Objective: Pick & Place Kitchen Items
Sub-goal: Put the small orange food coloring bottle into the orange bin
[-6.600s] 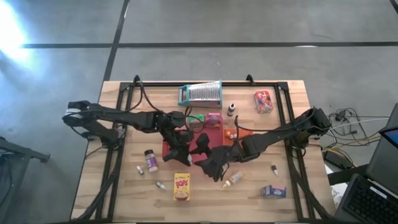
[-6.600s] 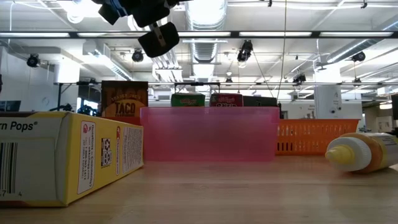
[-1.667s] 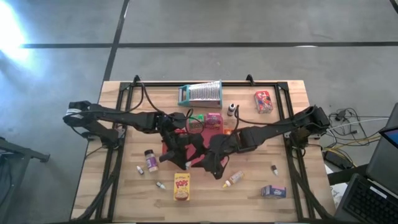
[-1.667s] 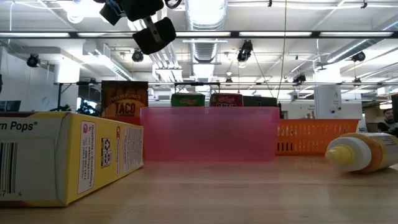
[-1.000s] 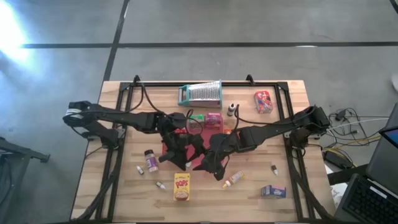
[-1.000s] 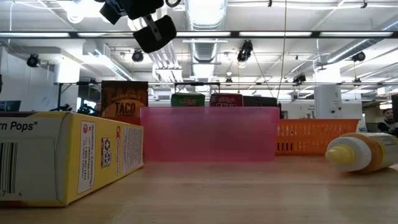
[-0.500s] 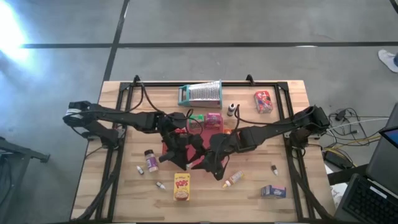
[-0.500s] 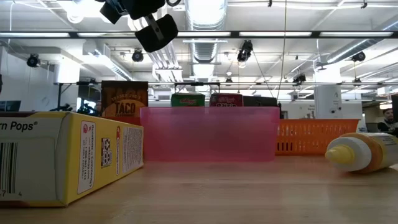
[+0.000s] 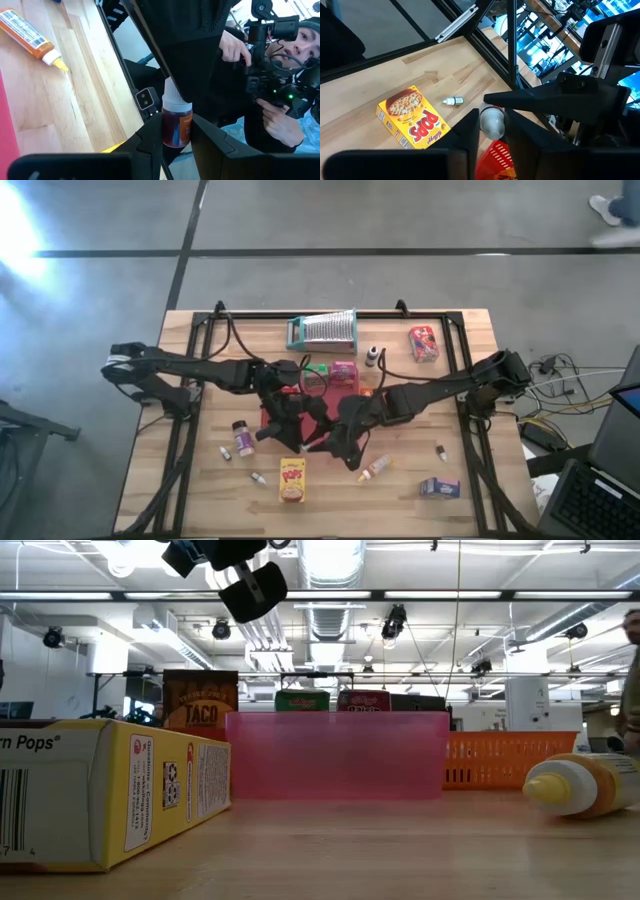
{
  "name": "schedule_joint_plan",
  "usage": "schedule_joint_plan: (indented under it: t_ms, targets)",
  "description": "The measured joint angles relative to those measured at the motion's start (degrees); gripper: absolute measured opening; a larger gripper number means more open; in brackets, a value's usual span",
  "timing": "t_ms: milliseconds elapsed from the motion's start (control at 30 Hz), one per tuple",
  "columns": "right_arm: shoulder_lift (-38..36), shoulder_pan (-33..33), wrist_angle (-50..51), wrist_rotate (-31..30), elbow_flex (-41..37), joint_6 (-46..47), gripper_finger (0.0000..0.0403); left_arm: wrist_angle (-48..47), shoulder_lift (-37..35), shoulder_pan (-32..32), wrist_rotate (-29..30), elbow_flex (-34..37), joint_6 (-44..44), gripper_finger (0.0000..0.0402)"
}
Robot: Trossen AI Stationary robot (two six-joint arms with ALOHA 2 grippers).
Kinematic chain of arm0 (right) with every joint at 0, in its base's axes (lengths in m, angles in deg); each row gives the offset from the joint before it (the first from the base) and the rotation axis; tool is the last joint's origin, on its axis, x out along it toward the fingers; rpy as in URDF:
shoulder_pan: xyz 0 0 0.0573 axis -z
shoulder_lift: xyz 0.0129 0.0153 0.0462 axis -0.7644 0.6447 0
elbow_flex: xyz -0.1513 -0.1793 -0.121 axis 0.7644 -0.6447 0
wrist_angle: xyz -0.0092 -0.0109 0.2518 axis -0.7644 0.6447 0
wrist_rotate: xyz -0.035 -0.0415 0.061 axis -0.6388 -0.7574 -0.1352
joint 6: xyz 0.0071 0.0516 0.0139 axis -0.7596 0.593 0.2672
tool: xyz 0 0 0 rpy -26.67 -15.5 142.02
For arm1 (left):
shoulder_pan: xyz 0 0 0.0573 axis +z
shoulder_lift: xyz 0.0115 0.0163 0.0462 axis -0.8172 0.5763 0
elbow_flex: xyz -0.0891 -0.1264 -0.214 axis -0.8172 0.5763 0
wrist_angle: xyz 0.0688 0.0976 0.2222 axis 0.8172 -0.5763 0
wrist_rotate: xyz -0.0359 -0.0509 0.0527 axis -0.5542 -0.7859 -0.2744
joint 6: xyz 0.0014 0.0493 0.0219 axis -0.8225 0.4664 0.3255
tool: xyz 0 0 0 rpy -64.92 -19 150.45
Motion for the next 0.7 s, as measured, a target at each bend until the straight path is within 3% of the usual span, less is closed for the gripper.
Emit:
schedule_joint_plan:
  t_ms: [333, 433, 700]
  targets:
    - [0.04, -0.02, 0.12, -0.75, -0.02, 0.0, 0.0147, 0.04, 0.0, 0.0, -0.26, -0.2, 0.05, 0.009]
    - [0.17, -0.11, -0.03, -5.26, -0.07, 0.0, 0.0143, 1.37, -0.01, 0.11, 0.07, -0.93, 0.58, 0.009]
    - [0.2, -0.04, 0.04, -5.89, -0.11, -0.35, 0.0089, 0.78, -0.07, 0.09, 0.33, -1.09, 0.57, 0.009]
